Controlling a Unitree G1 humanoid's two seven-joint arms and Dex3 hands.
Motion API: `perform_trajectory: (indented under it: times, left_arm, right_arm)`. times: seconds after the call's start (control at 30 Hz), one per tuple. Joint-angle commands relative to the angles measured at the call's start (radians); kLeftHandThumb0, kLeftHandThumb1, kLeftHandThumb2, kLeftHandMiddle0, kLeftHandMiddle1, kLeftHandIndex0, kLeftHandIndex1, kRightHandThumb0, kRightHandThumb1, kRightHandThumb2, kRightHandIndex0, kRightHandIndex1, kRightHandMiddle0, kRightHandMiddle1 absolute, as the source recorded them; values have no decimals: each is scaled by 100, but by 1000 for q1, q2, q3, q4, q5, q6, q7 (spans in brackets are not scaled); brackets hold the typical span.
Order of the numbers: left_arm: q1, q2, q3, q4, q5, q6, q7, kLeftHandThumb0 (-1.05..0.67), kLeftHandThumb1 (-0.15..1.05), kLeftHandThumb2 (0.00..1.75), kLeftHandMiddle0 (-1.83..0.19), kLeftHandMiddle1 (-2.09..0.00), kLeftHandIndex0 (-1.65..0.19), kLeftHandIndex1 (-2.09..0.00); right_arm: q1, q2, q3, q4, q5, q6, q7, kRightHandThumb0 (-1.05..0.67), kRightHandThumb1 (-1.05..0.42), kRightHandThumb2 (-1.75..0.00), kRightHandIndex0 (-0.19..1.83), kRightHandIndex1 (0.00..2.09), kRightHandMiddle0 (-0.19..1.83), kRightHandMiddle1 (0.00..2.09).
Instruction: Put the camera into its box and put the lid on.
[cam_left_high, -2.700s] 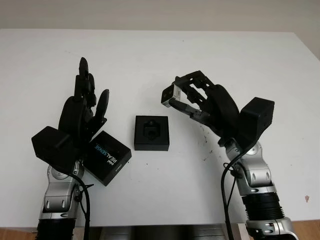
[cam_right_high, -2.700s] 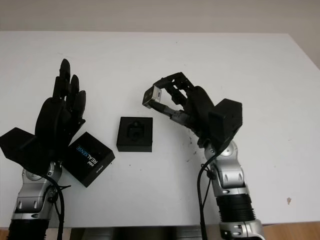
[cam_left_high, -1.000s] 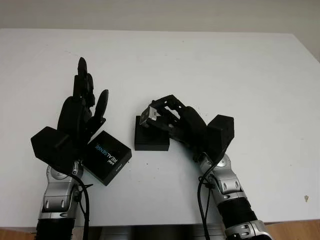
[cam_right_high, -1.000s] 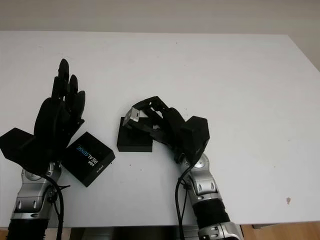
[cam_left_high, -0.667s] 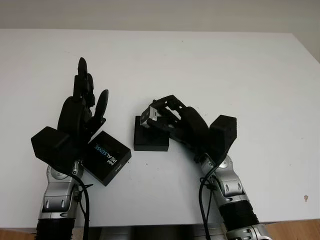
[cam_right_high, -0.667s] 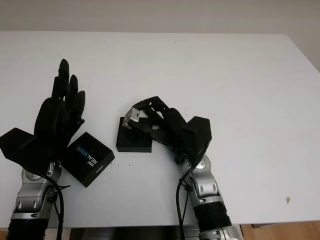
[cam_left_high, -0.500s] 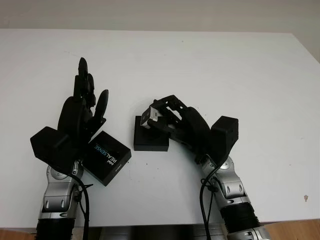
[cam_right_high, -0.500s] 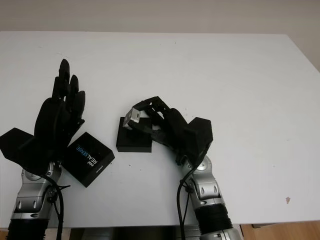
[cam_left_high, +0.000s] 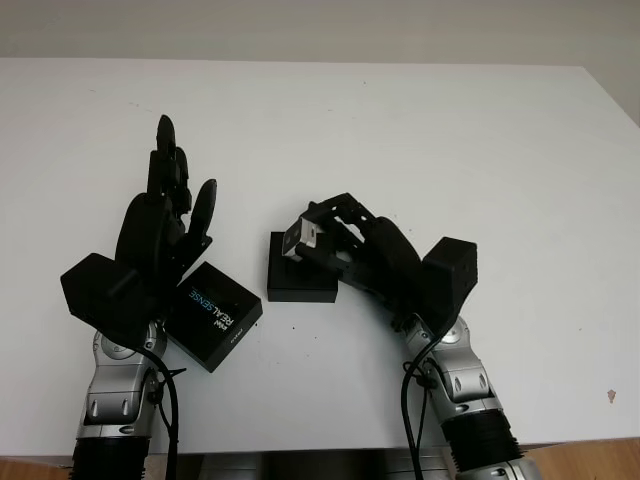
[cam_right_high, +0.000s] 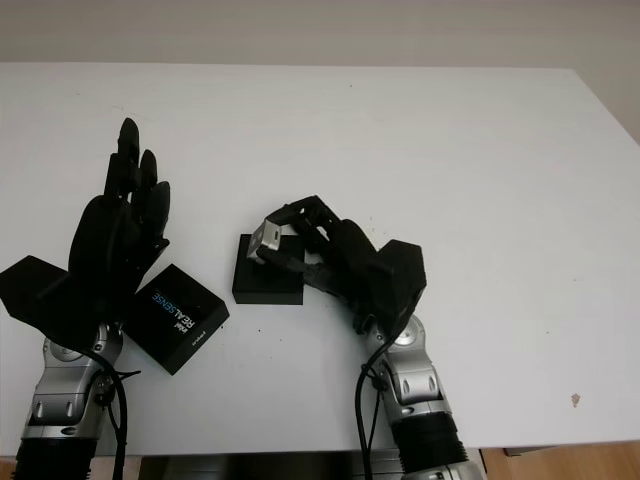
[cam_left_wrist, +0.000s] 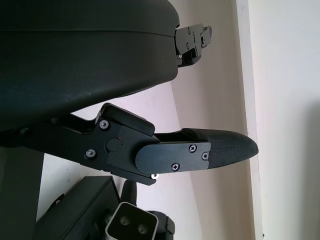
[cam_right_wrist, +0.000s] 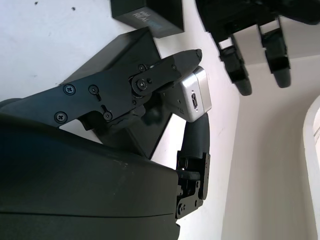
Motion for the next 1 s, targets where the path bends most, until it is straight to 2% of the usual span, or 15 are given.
perform_trajectory:
  times: [0.0,0.47,0.7,0.97]
  left_arm:
    - [-4,0,0,-6,1,-1,1,-78,105,49,19,0,19,0]
    - [1,-7,0,-7,1,-6,6,-78,105,48,19,-2,19,0]
    - [8,-6,-2,-18,10,5,8,-78,105,49,19,-1,19,0]
    - [0,-7,5,-8,-1,-4,1,-78,105,48,19,-2,19,-1]
  right_arm:
    - [7,8,18,33,-12,-18,-3,-44,-100,-5,23,6,27,171]
    - [-9,18,41,128,-61,-92,-28,-45,-101,-6,22,6,24,170]
    - [-9,13,40,131,-65,-82,-20,-47,-102,-6,22,5,24,172]
    - [-19,-45,56,128,-112,-117,6,-48,-102,-5,22,6,23,172]
